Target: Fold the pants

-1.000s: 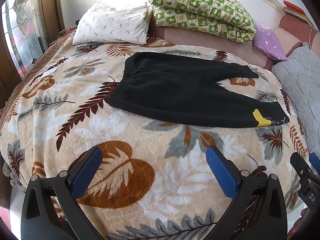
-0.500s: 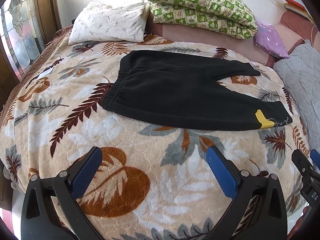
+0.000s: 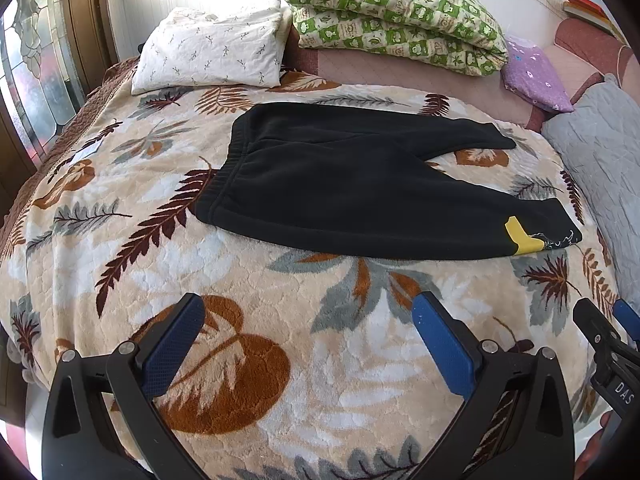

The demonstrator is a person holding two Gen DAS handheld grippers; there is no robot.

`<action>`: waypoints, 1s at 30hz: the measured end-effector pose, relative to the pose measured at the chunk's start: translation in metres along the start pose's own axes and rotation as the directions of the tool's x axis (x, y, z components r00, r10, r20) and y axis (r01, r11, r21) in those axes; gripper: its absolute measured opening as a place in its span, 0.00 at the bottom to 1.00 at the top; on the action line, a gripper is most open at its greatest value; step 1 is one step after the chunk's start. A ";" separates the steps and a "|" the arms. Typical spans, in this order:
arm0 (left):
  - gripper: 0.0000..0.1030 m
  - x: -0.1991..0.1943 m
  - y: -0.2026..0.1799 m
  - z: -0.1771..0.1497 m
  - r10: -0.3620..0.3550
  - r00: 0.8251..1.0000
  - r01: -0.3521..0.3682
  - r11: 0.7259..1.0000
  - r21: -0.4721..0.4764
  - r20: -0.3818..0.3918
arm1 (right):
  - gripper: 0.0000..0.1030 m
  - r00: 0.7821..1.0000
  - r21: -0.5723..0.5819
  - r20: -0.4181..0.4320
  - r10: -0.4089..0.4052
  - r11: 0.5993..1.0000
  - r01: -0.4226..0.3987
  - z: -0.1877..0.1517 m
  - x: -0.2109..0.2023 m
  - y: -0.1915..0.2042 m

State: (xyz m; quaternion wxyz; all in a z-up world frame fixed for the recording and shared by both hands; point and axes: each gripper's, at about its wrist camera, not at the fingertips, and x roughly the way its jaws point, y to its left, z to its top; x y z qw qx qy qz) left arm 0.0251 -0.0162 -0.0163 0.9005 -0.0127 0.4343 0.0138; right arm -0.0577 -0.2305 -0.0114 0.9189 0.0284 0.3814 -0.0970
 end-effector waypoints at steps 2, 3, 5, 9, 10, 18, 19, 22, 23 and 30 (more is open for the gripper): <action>1.00 0.000 0.000 0.000 0.000 1.000 0.000 1.000 -0.001 0.003 | 1.00 1.000 0.000 0.001 0.000 1.000 0.000 0.000 -0.001 0.000; 1.00 0.000 -0.001 0.000 0.000 1.000 0.000 1.000 0.001 0.003 | 1.00 1.000 0.000 0.003 0.000 1.000 0.000 0.000 -0.001 0.000; 1.00 -0.001 -0.001 -0.001 0.000 1.000 0.000 1.000 0.002 0.003 | 1.00 1.000 0.001 0.006 0.001 1.000 -0.001 0.000 -0.002 -0.001; 1.00 -0.001 -0.001 -0.001 0.000 1.000 0.000 1.000 0.002 0.000 | 1.00 1.000 0.000 0.003 0.004 1.000 -0.004 0.000 -0.002 0.000; 1.00 -0.001 -0.001 0.000 -0.001 1.000 0.001 1.000 0.002 -0.001 | 1.00 1.000 -0.001 0.003 0.004 1.000 -0.004 0.000 -0.002 0.000; 1.00 0.014 0.004 0.018 0.003 0.999 -0.001 0.999 0.048 -0.053 | 1.00 0.999 0.002 -0.017 0.040 0.999 -0.040 0.010 0.002 -0.002; 1.00 0.016 0.006 0.024 0.005 0.998 -0.001 0.998 0.058 -0.062 | 1.00 0.999 0.006 -0.020 0.049 0.999 -0.049 0.016 0.004 -0.005; 1.00 0.027 0.018 0.055 -0.008 0.996 0.015 0.997 0.076 -0.091 | 1.00 0.995 0.001 -0.032 0.089 0.996 -0.089 0.040 0.010 -0.017; 1.00 0.030 0.023 0.068 -0.014 0.995 0.021 0.997 0.076 -0.099 | 1.00 0.994 -0.003 -0.034 0.102 0.995 -0.102 0.050 0.012 -0.021; 1.00 0.075 0.065 0.164 -0.009 0.990 0.014 0.999 0.033 -0.142 | 1.00 0.993 0.013 -0.023 0.119 0.993 -0.118 0.160 0.060 -0.073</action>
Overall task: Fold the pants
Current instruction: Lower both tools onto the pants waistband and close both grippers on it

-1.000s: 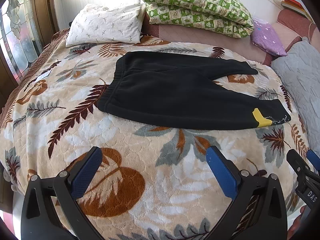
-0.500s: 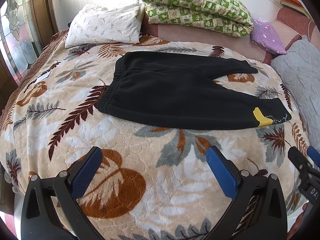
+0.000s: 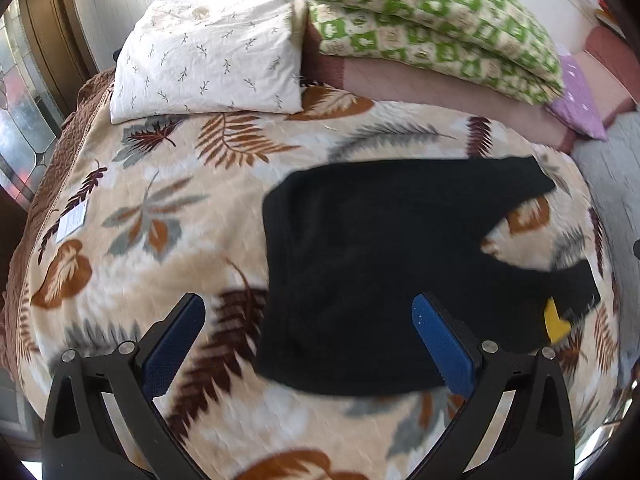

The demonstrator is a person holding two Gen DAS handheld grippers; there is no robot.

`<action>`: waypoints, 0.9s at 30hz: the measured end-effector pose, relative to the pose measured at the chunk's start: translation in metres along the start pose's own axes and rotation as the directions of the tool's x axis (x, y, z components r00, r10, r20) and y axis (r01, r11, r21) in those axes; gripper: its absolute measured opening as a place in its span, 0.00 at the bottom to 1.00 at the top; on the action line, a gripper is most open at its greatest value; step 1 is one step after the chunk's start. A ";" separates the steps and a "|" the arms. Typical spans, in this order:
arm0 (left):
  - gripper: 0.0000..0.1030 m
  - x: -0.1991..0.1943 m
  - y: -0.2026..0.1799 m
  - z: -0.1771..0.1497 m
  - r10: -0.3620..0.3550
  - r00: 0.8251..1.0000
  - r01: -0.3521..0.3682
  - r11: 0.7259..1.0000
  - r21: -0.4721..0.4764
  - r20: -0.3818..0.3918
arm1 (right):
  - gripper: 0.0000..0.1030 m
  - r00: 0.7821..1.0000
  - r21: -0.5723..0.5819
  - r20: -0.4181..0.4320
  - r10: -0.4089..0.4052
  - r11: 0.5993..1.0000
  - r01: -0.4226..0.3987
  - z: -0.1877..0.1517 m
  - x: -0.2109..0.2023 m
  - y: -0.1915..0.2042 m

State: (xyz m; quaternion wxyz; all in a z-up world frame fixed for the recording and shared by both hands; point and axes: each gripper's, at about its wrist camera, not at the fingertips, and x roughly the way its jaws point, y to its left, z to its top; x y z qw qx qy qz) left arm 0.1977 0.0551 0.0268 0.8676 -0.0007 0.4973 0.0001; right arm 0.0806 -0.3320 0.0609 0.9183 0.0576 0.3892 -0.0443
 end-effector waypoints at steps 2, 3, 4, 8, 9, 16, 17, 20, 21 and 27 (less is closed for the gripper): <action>1.00 0.022 0.013 0.024 -0.012 0.999 0.011 0.999 -0.039 -0.044 | 1.00 0.999 0.009 -0.033 0.025 1.000 -0.025 0.031 0.026 -0.017; 1.00 0.036 0.019 0.035 -0.027 0.996 0.022 0.998 -0.057 -0.081 | 1.00 0.999 0.010 -0.046 0.024 1.000 -0.023 0.044 0.040 -0.023; 1.00 0.047 0.024 0.043 -0.032 0.994 0.024 0.997 -0.074 -0.109 | 1.00 0.997 0.007 -0.070 0.022 1.000 -0.022 0.060 0.062 -0.031; 1.00 0.089 0.040 0.066 -0.069 0.980 0.042 0.989 -0.145 -0.189 | 0.97 0.988 0.019 -0.145 0.043 0.999 -0.040 0.106 0.141 -0.051; 1.00 0.098 0.045 0.070 -0.088 0.976 0.057 0.985 -0.162 -0.197 | 0.97 0.987 0.021 -0.153 0.052 0.999 -0.050 0.118 0.162 -0.055; 1.00 0.144 0.057 0.084 -0.151 0.948 0.091 0.972 -0.216 -0.280 | 0.90 0.958 0.027 -0.271 0.091 0.996 -0.086 0.154 0.271 -0.069; 1.00 0.148 0.058 0.085 -0.159 0.945 0.096 0.970 -0.223 -0.286 | 0.90 0.956 0.024 -0.280 0.087 0.996 -0.084 0.155 0.279 -0.069; 1.00 0.156 0.061 0.088 -0.182 0.937 0.104 0.960 -0.258 -0.298 | 0.87 0.946 0.031 -0.303 0.115 0.993 -0.110 0.157 0.298 -0.071; 1.00 0.157 0.061 0.089 -0.187 0.936 0.106 0.958 -0.267 -0.299 | 0.87 0.943 0.034 -0.308 0.123 0.992 -0.118 0.157 0.302 -0.071; 1.00 0.161 0.064 0.092 -0.195 0.935 0.108 0.952 -0.286 -0.296 | 0.82 0.930 0.053 -0.337 0.144 0.990 -0.134 0.157 0.323 -0.070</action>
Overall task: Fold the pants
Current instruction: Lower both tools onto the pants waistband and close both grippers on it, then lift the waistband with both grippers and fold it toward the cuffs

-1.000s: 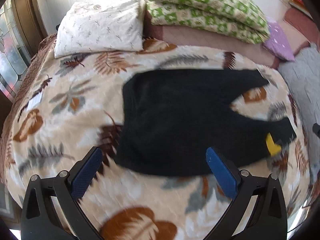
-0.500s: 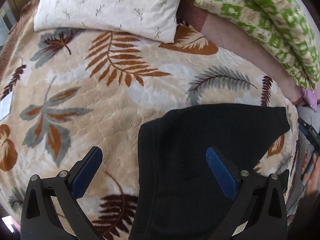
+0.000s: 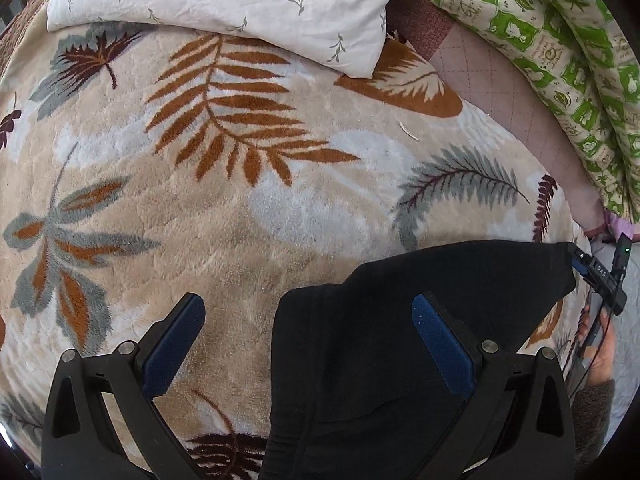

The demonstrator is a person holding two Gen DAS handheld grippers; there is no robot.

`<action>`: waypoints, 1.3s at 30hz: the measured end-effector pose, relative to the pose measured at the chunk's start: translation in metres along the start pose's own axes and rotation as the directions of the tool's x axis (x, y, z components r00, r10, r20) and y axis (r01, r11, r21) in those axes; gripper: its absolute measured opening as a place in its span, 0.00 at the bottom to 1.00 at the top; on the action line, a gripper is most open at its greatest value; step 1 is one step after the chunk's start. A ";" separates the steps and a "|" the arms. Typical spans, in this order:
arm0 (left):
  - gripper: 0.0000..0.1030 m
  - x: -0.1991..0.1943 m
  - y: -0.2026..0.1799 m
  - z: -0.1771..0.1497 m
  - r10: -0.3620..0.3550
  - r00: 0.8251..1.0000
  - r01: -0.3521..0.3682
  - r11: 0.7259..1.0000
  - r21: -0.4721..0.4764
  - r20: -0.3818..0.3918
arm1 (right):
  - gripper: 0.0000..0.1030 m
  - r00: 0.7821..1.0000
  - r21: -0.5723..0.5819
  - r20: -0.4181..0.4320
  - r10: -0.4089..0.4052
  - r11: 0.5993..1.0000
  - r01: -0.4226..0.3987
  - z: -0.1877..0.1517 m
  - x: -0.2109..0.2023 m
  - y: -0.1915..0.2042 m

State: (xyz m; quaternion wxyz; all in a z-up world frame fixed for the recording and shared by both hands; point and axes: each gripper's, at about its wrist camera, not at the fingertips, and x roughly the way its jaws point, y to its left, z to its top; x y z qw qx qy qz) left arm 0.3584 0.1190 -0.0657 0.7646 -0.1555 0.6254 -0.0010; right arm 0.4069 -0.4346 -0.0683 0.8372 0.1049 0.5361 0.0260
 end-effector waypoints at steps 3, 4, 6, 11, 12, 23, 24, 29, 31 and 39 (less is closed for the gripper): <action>1.00 0.002 0.002 0.003 -0.004 1.000 0.004 1.000 -0.006 -0.002 | 0.80 1.000 -0.038 -0.008 -0.027 0.999 0.026 -0.001 0.010 0.006; 1.00 0.003 0.003 0.004 -0.009 1.000 0.009 1.000 -0.015 -0.001 | 0.73 0.999 -0.052 0.002 -0.032 0.998 0.032 -0.002 0.009 0.007; 1.00 0.007 0.003 0.009 -0.029 1.000 0.029 0.999 -0.026 -0.006 | 0.44 0.999 -0.062 0.007 -0.033 0.998 0.033 -0.004 0.007 0.005; 1.00 0.019 -0.005 0.015 -0.053 0.998 0.052 0.998 -0.027 -0.035 | 0.14 0.999 -0.016 0.019 0.045 0.999 -0.044 -0.009 -0.001 -0.009; 1.00 0.020 -0.006 0.015 -0.058 0.997 0.057 0.998 -0.021 -0.043 | 0.14 0.999 -0.026 0.022 0.043 0.999 -0.043 -0.010 -0.002 -0.007; 0.30 0.027 -0.032 0.017 -0.055 0.994 0.062 0.996 0.067 -0.095 | 0.14 1.000 -0.029 0.020 0.013 0.999 -0.013 -0.014 -0.005 -0.003; 0.29 0.022 -0.037 0.016 -0.033 0.997 0.040 0.995 0.092 -0.071 | 0.14 1.000 -0.034 0.023 0.009 0.999 -0.008 -0.014 -0.006 -0.003; 0.28 -0.001 -0.047 0.013 -0.010 1.000 0.009 0.993 0.116 0.005 | 0.12 0.998 -0.071 0.065 0.001 0.997 0.004 -0.018 -0.024 0.002; 0.28 -0.009 -0.048 0.009 0.001 0.999 -0.006 0.991 0.132 0.035 | 0.12 0.996 -0.092 0.087 0.003 0.996 0.005 -0.020 -0.035 0.004; 0.29 -0.041 -0.060 -0.023 0.034 0.989 -0.058 0.984 0.170 0.144 | 0.11 0.989 -0.194 0.150 -0.007 0.980 0.036 -0.051 -0.088 0.010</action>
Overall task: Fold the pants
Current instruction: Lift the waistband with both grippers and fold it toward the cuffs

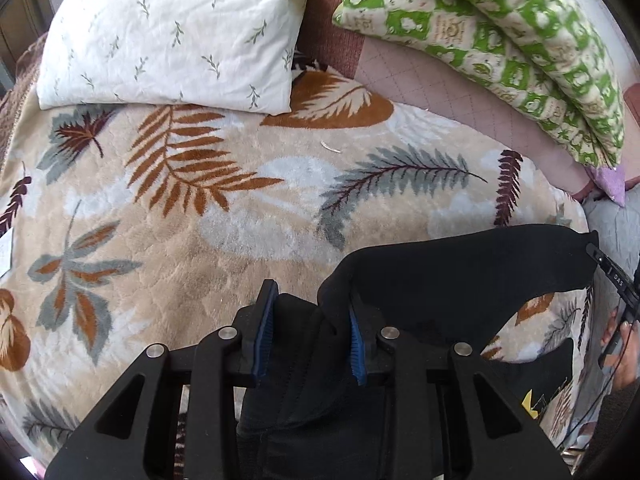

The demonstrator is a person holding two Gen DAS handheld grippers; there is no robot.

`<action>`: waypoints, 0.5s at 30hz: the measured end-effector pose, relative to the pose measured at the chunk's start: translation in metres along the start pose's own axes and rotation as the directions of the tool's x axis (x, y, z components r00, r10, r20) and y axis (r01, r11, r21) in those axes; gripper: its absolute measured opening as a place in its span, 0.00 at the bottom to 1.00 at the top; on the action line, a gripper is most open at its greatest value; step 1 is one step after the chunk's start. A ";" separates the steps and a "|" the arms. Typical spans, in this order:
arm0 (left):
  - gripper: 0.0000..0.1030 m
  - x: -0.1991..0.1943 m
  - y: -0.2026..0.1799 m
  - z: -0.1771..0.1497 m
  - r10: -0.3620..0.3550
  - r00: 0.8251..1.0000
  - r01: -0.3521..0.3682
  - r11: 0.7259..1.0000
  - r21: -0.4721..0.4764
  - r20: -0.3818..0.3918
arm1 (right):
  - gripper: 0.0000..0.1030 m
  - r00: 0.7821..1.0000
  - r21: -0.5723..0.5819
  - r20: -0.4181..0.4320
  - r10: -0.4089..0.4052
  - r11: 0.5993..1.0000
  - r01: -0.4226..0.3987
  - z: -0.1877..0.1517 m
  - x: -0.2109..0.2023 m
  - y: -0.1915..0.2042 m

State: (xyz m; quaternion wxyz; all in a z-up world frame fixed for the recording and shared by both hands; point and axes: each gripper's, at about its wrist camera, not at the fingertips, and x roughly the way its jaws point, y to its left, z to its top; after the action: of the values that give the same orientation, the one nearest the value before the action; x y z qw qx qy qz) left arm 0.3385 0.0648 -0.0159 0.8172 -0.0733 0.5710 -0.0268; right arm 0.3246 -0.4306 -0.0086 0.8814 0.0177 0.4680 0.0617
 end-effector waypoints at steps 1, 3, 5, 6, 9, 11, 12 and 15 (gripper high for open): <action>0.29 -0.005 -0.001 -0.004 -0.001 1.000 0.001 1.000 -0.002 0.012 | 0.11 1.000 -0.006 0.006 -0.003 1.000 0.003 -0.005 -0.008 0.000; 0.28 -0.012 -0.002 -0.013 -0.007 1.000 0.007 1.000 -0.010 0.029 | 0.11 1.000 -0.017 0.018 -0.004 1.000 0.004 -0.013 -0.021 0.002; 0.28 -0.022 -0.002 -0.024 -0.003 0.999 0.004 1.000 -0.010 0.052 | 0.11 1.000 -0.034 0.031 -0.004 0.999 0.005 -0.024 -0.034 0.005; 0.28 -0.026 -0.002 -0.030 -0.001 0.998 0.001 1.000 -0.009 0.063 | 0.11 0.999 -0.042 0.037 -0.004 0.999 0.006 -0.029 -0.039 0.005; 0.28 -0.035 -0.001 -0.052 0.002 0.996 -0.002 1.000 -0.003 0.093 | 0.11 0.998 -0.081 0.063 -0.005 0.997 0.011 -0.048 -0.057 0.010; 0.28 -0.039 0.001 -0.070 0.007 0.995 -0.007 1.000 -0.003 0.103 | 0.11 0.997 -0.097 0.076 -0.008 0.995 0.015 -0.063 -0.068 0.014; 0.28 -0.040 0.001 -0.077 0.009 0.994 -0.009 1.000 -0.001 0.107 | 0.11 0.997 -0.104 0.083 -0.002 0.995 0.010 -0.071 -0.072 0.015; 0.28 -0.041 0.005 -0.104 0.012 0.994 -0.011 1.000 -0.005 0.105 | 0.11 0.996 -0.144 0.086 -0.009 0.989 0.022 -0.100 -0.082 0.022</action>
State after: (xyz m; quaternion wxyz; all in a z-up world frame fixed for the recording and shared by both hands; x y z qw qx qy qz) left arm 0.2272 0.0661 -0.0138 0.8461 -0.0731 0.5277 -0.0169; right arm 0.1942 -0.4218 0.0049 0.8999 -0.0474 0.4245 0.0880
